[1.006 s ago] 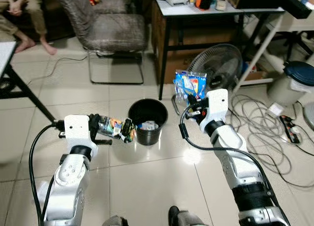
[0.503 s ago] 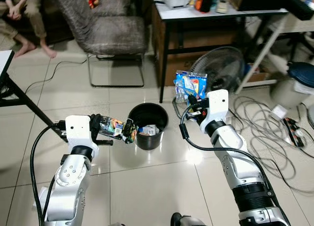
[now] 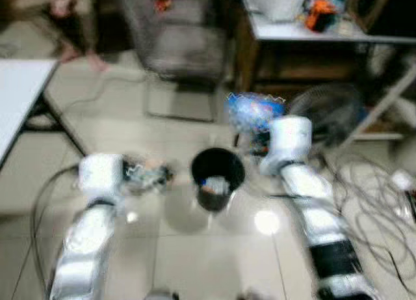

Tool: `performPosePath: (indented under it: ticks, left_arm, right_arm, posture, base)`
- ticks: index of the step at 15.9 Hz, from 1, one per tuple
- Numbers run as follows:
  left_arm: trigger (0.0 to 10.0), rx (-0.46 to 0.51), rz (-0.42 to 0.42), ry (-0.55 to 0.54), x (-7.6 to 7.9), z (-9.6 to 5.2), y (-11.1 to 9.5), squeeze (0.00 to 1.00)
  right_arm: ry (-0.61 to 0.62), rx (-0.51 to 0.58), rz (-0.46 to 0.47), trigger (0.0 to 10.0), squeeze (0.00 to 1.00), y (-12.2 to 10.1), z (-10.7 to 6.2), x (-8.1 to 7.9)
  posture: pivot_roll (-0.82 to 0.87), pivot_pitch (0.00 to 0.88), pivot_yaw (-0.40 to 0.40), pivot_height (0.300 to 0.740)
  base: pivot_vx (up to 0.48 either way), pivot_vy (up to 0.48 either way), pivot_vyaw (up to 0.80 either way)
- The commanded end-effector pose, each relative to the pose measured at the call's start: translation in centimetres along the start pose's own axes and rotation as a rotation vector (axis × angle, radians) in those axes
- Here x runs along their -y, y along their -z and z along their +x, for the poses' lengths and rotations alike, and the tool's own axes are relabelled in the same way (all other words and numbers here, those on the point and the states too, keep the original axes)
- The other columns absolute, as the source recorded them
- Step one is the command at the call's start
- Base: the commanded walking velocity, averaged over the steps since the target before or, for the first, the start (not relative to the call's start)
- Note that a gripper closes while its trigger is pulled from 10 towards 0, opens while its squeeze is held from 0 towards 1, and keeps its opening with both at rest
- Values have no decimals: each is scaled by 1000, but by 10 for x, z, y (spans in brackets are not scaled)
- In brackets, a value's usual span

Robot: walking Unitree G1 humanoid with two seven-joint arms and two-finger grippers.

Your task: Picking trash to rubbish bin

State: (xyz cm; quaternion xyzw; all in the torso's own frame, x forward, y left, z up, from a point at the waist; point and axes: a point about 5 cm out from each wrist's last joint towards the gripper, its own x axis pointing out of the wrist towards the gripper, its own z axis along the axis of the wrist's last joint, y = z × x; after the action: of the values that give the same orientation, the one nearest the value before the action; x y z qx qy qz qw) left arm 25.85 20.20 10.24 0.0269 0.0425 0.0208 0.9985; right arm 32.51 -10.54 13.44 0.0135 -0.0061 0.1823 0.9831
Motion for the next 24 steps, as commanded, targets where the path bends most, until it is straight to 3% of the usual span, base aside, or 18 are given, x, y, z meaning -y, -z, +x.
performPosePath:
  ticks: [1,6,15,19,22,24]
  left_arm:
    - [10000,32,-17,39,12,2,-8,0]
    - [10000,27,-14,48,13,2,-7,0]
    - [10000,29,-12,46,13,1,-7,0]
    - [10000,27,-10,37,13,1,-7,0]
    - [10000,27,-7,17,12,1,-6,0]
    - [10000,21,-5,9,11,0,-5,0]
  right_arm:
    - [55,-24,-16,10000,0,4,-7,16]
    - [58,-30,-17,10000,0,5,-7,17]
    - [58,-34,-18,10000,0,5,-5,17]
    - [26,-25,-52,10000,0,4,-6,14]
    - [20,-22,-56,10000,86,4,-6,12]
    - [19,-25,-56,10000,43,4,-7,12]
  posture:
    - [-52,155,-1,740]
    - [-52,155,-1,740]
    - [-50,151,-3,740]
    - [-51,151,-4,740]
    - [-51,152,-6,740]
    - [-50,155,-8,740]
  base:
    - [364,0,0]
    - [383,0,0]
    - [382,0,-738]
    - [251,0,0]
    - [0,0,738]
    - [0,0,800]
